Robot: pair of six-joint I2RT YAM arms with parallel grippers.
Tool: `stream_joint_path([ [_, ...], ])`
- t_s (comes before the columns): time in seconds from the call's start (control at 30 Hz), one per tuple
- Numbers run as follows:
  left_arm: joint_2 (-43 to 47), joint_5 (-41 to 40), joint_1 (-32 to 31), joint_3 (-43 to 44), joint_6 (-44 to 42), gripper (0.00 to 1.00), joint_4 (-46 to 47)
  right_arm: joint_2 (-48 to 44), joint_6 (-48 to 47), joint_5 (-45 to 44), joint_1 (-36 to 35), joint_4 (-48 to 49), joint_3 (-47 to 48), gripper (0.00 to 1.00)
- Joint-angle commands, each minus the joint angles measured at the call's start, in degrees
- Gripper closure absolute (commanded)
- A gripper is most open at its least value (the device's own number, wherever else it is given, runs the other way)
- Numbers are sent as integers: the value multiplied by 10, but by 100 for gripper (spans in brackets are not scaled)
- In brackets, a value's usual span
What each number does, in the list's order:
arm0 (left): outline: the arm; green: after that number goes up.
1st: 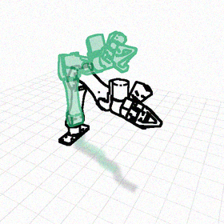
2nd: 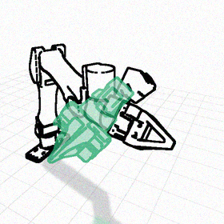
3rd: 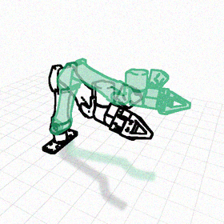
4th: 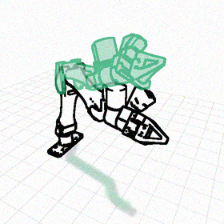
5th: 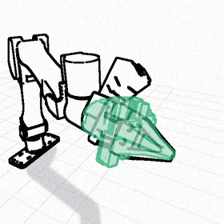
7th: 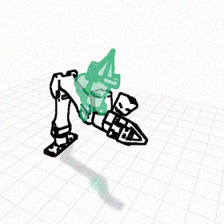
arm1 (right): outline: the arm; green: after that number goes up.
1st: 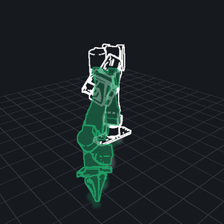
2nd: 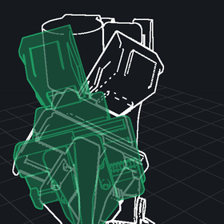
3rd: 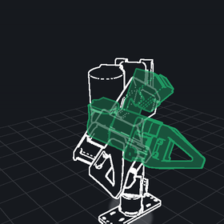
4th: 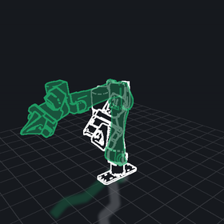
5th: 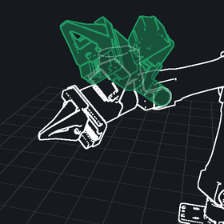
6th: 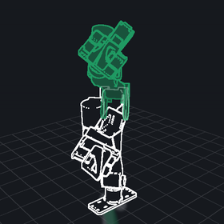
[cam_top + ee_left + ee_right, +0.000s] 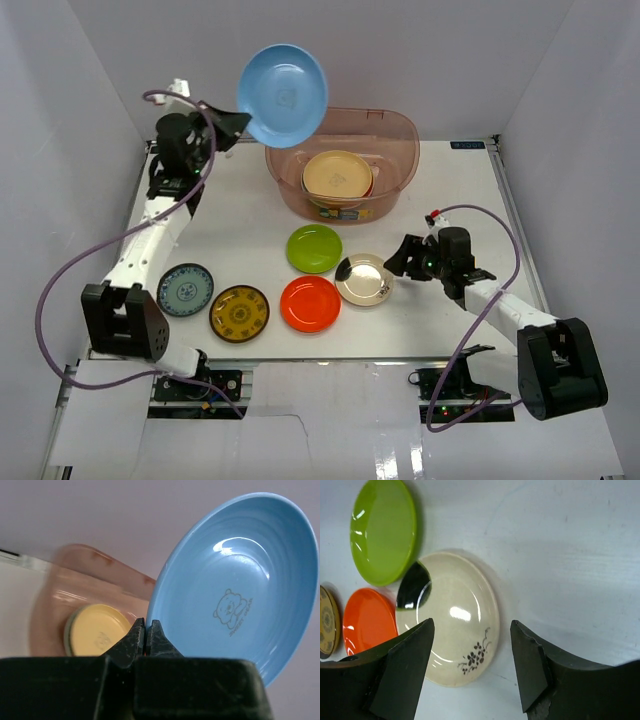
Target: Place the plates into the plastic bin on the countertop
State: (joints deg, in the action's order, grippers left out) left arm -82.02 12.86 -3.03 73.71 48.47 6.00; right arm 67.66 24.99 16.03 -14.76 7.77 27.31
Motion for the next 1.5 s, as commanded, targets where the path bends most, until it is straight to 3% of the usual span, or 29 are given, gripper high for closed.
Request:
stream_joint_path([
  [0.0,-80,-1,-76,69,-53,100,-62,-14,-3,17,1,22,-41,33],
  [0.13,-196,-18,-130,194,-84,100,-142,-13,19,43,1,51,-81,37],
  [0.27,-336,-35,-178,373,-127,100,-234,4,17,48,1,57,-96,41],
  [0.37,-390,-49,-196,467,-151,100,-292,4,16,40,1,59,-103,41],
  [0.53,-452,-57,-198,514,-163,100,-338,15,17,36,1,62,-101,44],
  [0.57,-456,-57,-198,516,-166,84,-341,22,17,35,1,63,-100,47],
  [0.7,-460,-51,-199,519,-174,52,-351,32,19,28,1,63,-92,65],
  [0.87,-453,-36,-196,527,-177,42,-350,-2,17,7,1,43,-78,91],
  [1.0,-423,-26,-196,532,-177,39,-347,-47,16,3,1,2,-60,92],
  [1.13,-329,-75,-185,474,-187,38,-339,-159,3,-4,1,-78,-11,92],
  [1.23,-207,-120,-165,334,-190,38,-309,-229,-12,-13,1,-156,59,92],
  [1.3,-102,-160,-150,196,-189,35,-284,-243,-13,-9,1,-169,97,92],
  [1.37,-33,-192,-111,105,-162,31,-279,-237,-7,-7,0,-155,148,92],
  [1.4,33,-193,-93,17,-146,31,-274,-228,7,-8,0,-118,160,92],
  [1.47,91,-167,-25,-65,-101,30,-273,-178,15,-16,0,-82,199,92],
])
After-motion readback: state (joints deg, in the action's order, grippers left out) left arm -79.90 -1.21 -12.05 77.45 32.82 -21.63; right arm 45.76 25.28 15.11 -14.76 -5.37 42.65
